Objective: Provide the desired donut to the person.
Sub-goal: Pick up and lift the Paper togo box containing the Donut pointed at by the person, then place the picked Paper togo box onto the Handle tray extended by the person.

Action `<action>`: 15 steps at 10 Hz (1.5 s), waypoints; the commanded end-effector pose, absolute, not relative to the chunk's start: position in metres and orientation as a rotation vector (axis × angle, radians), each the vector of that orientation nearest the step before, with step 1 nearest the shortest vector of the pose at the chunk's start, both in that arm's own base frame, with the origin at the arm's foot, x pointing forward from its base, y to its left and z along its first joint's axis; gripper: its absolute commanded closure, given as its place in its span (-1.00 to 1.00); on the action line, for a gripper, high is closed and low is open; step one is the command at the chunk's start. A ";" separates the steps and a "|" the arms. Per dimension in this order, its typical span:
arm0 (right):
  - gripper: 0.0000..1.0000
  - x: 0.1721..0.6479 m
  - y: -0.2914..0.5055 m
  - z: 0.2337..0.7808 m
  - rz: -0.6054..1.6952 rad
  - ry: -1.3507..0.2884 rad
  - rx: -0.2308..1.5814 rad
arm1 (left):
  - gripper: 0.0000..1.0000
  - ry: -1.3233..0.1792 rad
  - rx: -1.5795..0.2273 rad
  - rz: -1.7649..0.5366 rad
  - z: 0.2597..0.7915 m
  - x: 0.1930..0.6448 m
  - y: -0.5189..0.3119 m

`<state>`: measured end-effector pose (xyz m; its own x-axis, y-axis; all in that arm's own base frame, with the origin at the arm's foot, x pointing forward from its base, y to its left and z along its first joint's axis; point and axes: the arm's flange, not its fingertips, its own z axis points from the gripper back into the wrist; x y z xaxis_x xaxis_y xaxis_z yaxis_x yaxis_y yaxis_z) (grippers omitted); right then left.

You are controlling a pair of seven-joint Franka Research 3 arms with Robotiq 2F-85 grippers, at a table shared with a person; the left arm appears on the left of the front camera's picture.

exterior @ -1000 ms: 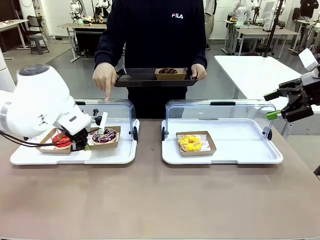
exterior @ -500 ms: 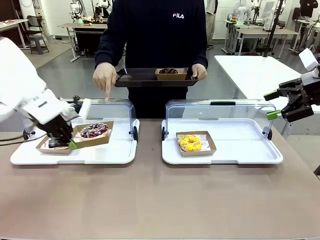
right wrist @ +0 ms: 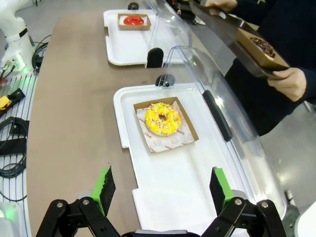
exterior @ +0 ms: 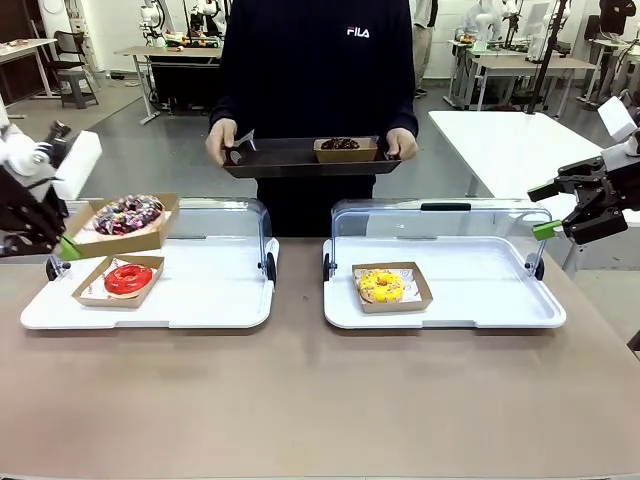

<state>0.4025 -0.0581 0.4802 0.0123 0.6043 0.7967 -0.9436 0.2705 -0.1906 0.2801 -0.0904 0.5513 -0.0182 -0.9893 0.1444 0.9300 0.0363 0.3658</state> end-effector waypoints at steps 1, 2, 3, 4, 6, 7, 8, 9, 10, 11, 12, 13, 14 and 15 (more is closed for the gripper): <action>-1.00 0.403 -0.058 0.479 1.275 -0.949 0.472 | 1.00 -0.393 0.144 -1.532 0.541 0.289 -0.094; -1.00 0.403 -0.058 0.479 1.275 -0.949 0.472 | 1.00 -0.393 0.144 -1.532 0.541 0.289 -0.094; -1.00 0.403 -0.058 0.479 1.275 -0.949 0.472 | 1.00 -0.393 0.144 -1.532 0.541 0.289 -0.094; -1.00 0.403 -0.058 0.479 1.275 -0.949 0.472 | 1.00 -0.393 0.144 -1.532 0.541 0.289 -0.094; -1.00 0.403 -0.058 0.479 1.275 -0.949 0.472 | 1.00 -0.393 0.144 -1.532 0.541 0.289 -0.094; -1.00 0.403 -0.058 0.479 1.275 -0.949 0.472 | 1.00 -0.393 0.144 -1.532 0.541 0.289 -0.094; -1.00 0.403 -0.058 0.479 1.275 -0.949 0.472 | 1.00 -0.393 0.144 -1.532 0.541 0.289 -0.094; -1.00 0.403 -0.058 0.479 1.275 -0.949 0.472 | 1.00 -0.393 0.144 -1.532 0.541 0.289 -0.094; -1.00 0.403 -0.058 0.479 1.275 -0.949 0.472 | 1.00 -0.393 0.144 -1.532 0.541 0.289 -0.094; -1.00 0.403 -0.058 0.479 1.275 -0.949 0.472 | 1.00 -0.393 0.144 -1.532 0.541 0.289 -0.094; -1.00 0.403 -0.058 0.479 1.275 -0.949 0.472 | 1.00 -0.393 0.144 -1.532 0.541 0.289 -0.094; -1.00 0.403 -0.058 0.479 1.275 -0.949 0.472 | 1.00 -0.393 0.144 -1.532 0.541 0.289 -0.094; -1.00 0.403 -0.058 0.479 1.275 -0.949 0.472 | 1.00 -0.393 0.144 -1.532 0.541 0.289 -0.094; -1.00 0.403 -0.058 0.479 1.275 -0.949 0.472 | 1.00 -0.393 0.144 -1.532 0.541 0.289 -0.094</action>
